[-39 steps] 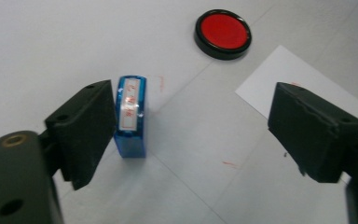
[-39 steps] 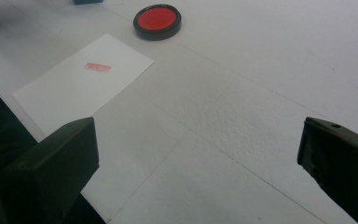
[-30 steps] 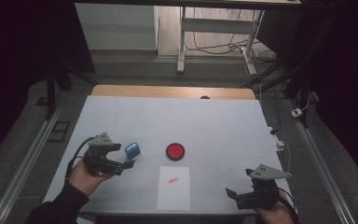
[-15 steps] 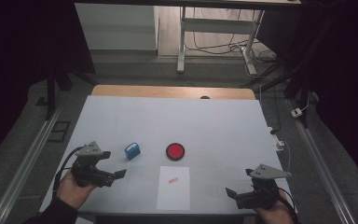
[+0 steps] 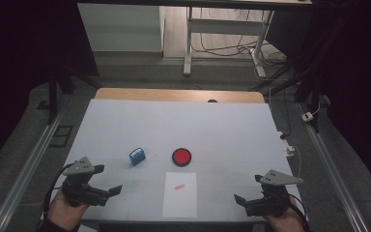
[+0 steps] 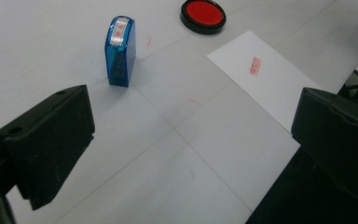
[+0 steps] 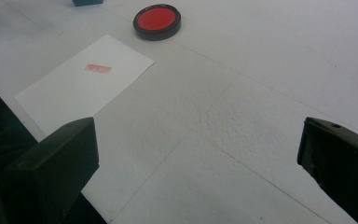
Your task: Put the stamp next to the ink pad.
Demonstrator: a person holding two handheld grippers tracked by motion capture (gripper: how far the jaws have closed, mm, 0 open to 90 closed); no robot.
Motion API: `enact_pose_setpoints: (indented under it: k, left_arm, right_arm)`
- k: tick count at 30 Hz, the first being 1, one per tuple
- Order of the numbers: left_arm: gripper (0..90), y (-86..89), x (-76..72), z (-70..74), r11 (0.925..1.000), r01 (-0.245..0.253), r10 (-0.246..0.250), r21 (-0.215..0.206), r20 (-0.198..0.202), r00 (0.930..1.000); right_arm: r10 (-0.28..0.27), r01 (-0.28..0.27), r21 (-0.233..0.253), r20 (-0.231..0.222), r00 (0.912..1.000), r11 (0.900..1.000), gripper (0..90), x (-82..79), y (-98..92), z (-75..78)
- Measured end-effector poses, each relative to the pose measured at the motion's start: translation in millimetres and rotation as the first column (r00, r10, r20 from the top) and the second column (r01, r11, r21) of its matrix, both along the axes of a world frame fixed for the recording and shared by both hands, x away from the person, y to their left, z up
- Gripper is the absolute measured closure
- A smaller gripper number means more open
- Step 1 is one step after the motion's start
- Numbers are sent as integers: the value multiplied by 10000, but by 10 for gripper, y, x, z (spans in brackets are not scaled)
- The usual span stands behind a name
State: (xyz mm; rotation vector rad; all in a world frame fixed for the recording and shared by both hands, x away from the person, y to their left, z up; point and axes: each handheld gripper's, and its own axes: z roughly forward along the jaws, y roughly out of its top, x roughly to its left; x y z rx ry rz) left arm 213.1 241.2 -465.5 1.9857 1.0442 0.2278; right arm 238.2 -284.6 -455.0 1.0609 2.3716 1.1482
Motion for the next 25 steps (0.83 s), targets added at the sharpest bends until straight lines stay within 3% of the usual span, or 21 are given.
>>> enact_pose_setpoints:
  k: [12,17,21,25]
  left_arm:
    - [0,160,-187,-87,9986,-525,526,42,-277,9982]
    - [0,186,-244,-116,9954,-760,783,588,-372,9962]
    - [2,166,-256,-130,9881,-944,1013,1212,-519,9935]
    - [1,167,-251,-130,9893,-923,991,1128,-560,9935]
  right_arm:
    - [-40,41,71,-17,10000,10000,0,-6,-12,1]
    - [-60,60,94,-42,10000,9999,0,-5,-9,0]
    - [-57,57,50,-54,10000,10000,0,-2,-3,-1]
    - [-73,73,-7,-98,9999,10000,0,6,0,-5]
